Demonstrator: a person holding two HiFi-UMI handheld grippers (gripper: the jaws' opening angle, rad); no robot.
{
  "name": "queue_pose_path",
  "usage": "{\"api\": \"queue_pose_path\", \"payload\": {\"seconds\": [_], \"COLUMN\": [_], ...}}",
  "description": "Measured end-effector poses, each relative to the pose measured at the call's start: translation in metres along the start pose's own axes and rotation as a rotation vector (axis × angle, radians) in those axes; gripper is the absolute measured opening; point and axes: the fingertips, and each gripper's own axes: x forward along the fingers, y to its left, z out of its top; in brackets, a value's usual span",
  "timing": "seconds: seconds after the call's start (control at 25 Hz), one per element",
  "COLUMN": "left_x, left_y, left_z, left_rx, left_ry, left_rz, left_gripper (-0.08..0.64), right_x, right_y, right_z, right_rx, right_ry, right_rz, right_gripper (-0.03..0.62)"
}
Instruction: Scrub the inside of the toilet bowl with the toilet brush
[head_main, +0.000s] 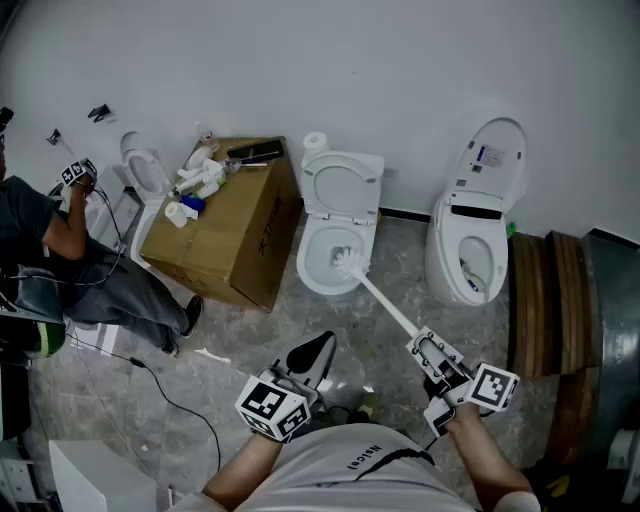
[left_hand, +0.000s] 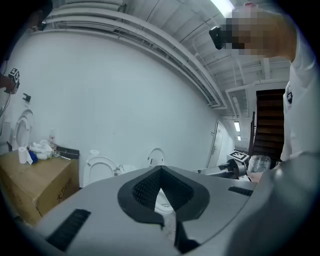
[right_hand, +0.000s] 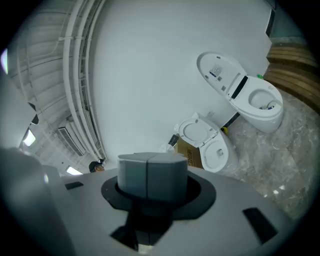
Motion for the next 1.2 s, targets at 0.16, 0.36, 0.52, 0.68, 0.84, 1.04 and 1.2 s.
{"api": "queue_pose_path", "payload": {"seconds": [0.16,0.36,0.52,0.68,0.84,1.04,1.2], "left_x": [0.002,0.002,0.003,0.004,0.006,0.006,0.013], "left_y": [-0.005,-0.009,-0.009,-0.007,-0.008,-0.005,0.005], "left_z": [0.002,0.0,0.0,-0.001,-0.001,0.002,0.002], "left_rx": [0.0,0.002,0.004,0.008,0.02,0.022,0.015], "left_ry": [-0.001,-0.001,-0.001,0.001,-0.004,-0.012,-0.008], "left_rz": [-0.002,0.002,0.018,0.046,0.08,0.114,0.133], "left_gripper": [0.006,0.006,0.006,0.006,0.006,0.006,0.006], "right_x": [-0.003,-0.008,-0.013,-0.018,-0.025,-0.027,-0.025], "right_y": [0.0,-0.004,-0.009,-0.02,-0.033,-0.044,-0.051], "right_z": [0.002,0.003,0.009,0.016,0.019,0.021,0.025], "right_rx": [0.009,0.006,0.019,0.033,0.043,0.061,0.071], "right_ry": [0.003,0.005,-0.006,-0.011,0.002,0.004,0.004], "right_rz": [-0.002,-0.003,-0.01,-0.019,-0.027,-0.029,-0.037], "right_gripper": [0.158,0.158,0.158,0.158,0.158,0.158,0.158]}}
